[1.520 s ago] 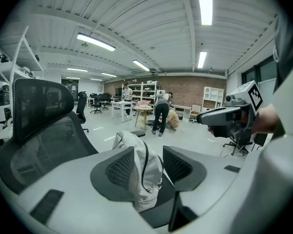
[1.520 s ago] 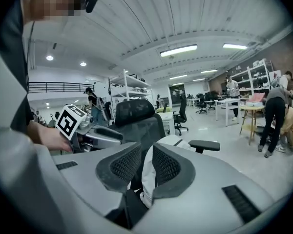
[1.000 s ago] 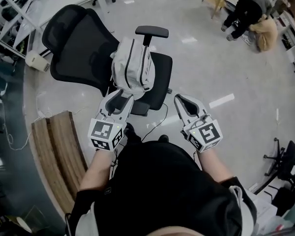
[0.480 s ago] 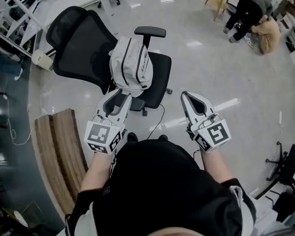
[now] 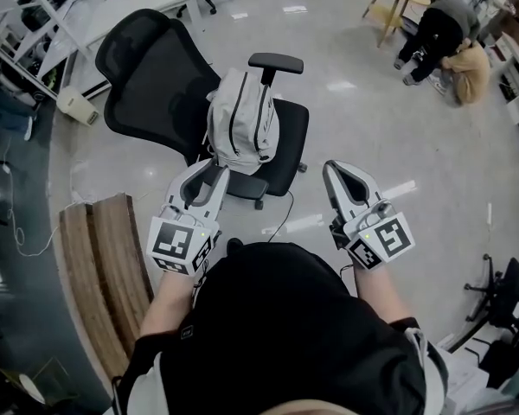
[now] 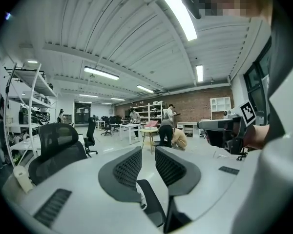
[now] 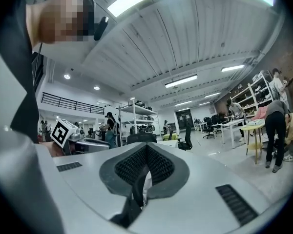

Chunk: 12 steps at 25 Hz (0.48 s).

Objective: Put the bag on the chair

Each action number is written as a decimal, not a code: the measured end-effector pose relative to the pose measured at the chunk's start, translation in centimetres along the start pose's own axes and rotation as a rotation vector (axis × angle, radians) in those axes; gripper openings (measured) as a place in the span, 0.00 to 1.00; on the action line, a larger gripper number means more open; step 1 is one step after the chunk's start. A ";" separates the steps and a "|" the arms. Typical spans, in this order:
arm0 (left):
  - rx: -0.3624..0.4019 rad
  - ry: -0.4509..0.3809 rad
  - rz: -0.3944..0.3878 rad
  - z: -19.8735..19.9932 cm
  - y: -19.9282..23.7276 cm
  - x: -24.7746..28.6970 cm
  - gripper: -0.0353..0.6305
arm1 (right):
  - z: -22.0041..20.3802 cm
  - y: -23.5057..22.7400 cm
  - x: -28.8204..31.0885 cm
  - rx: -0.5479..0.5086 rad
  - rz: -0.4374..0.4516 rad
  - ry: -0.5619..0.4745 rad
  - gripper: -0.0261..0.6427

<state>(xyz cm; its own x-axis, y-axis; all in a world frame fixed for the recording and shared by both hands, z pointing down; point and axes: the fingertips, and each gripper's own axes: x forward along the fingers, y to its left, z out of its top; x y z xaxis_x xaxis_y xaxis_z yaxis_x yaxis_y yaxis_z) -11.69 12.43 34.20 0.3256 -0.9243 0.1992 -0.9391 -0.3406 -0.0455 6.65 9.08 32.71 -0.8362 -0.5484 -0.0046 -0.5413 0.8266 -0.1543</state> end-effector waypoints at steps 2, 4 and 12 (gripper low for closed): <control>-0.004 0.006 -0.006 -0.3 0.8 -0.3 0.19 | -0.2 0.8 0.7 -0.001 0.000 0.006 0.08; -0.006 0.010 -0.008 -0.6 1.5 -0.6 0.19 | -0.6 1.6 1.3 -0.001 0.005 0.019 0.08; -0.014 0.016 -0.015 -1.1 2.8 -1.5 0.18 | -1.1 2.8 2.6 -0.001 -0.001 0.039 0.08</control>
<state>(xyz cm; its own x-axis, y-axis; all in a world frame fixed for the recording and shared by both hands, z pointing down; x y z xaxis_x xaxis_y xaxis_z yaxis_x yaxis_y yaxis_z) -14.93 13.01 34.86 0.3377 -0.9164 0.2151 -0.9357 -0.3516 -0.0287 2.83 10.10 33.38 -0.8382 -0.5443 0.0341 -0.5426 0.8259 -0.1530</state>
